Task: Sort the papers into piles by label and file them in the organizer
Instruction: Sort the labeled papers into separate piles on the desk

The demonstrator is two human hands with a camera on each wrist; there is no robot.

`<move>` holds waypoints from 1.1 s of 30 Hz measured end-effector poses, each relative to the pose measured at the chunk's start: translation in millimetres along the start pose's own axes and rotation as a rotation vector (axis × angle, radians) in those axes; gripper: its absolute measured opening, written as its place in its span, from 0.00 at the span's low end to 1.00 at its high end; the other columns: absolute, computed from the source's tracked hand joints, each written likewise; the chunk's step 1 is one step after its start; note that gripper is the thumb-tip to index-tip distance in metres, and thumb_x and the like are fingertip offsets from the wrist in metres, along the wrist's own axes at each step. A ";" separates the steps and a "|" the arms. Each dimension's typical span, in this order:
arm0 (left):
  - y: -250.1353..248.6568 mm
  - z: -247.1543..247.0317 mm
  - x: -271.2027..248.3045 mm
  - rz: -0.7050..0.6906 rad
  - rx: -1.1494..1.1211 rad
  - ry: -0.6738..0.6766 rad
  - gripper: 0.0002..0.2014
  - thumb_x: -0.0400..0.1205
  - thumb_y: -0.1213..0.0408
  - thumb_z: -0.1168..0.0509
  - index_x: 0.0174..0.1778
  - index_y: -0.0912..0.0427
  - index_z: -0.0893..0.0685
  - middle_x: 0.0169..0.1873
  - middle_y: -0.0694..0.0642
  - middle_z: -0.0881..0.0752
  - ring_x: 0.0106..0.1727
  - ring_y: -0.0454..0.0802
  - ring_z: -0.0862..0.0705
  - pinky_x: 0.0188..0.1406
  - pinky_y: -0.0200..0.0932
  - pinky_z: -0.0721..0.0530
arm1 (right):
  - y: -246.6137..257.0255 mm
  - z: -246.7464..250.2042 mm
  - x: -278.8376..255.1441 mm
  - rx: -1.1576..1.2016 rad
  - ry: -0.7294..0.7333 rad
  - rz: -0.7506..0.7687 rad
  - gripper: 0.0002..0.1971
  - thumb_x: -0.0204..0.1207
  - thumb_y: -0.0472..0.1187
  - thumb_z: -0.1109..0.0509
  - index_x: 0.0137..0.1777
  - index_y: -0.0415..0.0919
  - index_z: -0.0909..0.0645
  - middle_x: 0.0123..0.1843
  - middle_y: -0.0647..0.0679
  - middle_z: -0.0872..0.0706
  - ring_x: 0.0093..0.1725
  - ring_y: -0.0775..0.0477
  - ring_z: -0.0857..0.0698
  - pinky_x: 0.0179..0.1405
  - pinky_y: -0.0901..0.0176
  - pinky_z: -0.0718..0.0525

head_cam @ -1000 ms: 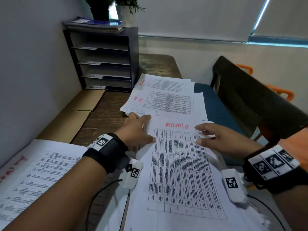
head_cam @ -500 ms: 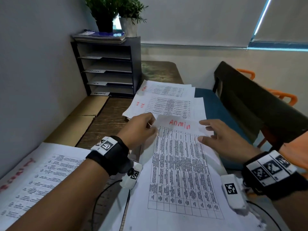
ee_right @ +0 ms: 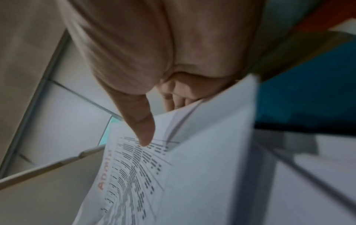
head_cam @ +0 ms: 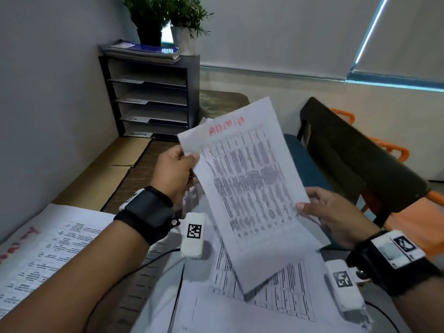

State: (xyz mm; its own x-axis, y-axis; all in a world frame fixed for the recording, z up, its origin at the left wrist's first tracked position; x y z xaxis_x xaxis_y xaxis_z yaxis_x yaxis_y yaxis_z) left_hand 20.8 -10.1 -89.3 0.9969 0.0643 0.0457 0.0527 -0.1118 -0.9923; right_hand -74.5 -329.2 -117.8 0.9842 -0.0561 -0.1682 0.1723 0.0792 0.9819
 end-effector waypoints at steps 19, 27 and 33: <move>36.0 24.4 26.3 0.053 -0.435 -0.287 0.13 0.90 0.69 0.42 0.69 0.56 0.20 0.55 0.57 0.09 0.48 0.52 0.11 0.41 0.48 0.09 | 14.1 -45.2 77.1 0.286 -0.087 -0.099 0.07 0.88 0.27 0.46 0.55 0.24 0.27 0.46 0.32 0.10 0.19 0.48 0.18 0.13 0.67 0.24; 48.3 -19.4 -0.6 0.038 0.128 0.267 0.32 0.82 0.59 0.27 0.79 0.44 0.33 0.69 0.42 0.22 0.69 0.38 0.20 0.64 0.32 0.21 | 44.1 40.0 198.6 -0.338 -0.490 -0.105 0.20 0.74 0.47 0.31 0.62 0.36 0.18 0.65 0.35 0.14 0.61 0.37 0.15 0.66 0.48 0.17; 80.2 -20.4 -1.9 0.027 0.396 0.406 0.48 0.74 0.56 0.20 0.86 0.45 0.41 0.79 0.34 0.39 0.79 0.26 0.37 0.78 0.29 0.36 | 85.6 52.3 275.5 -1.197 -0.483 -0.210 0.16 0.79 0.37 0.31 0.66 0.37 0.15 0.70 0.42 0.15 0.73 0.41 0.19 0.67 0.58 0.21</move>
State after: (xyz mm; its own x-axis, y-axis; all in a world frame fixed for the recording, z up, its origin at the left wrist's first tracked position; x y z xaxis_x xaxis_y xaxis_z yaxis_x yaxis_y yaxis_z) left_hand 24.3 -39.3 -166.7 0.9443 -0.3286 -0.0179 0.0784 0.2776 -0.9575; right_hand 209.2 -389.9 -75.4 0.8629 -0.5052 -0.0140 0.4963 0.8417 0.2126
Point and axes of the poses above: each hand's wrist, its own x-axis towards the middle knuckle, its own z-axis out of the back of the hand, y = z × x, the point moved 5 cm from there along x, towards the middle knuckle
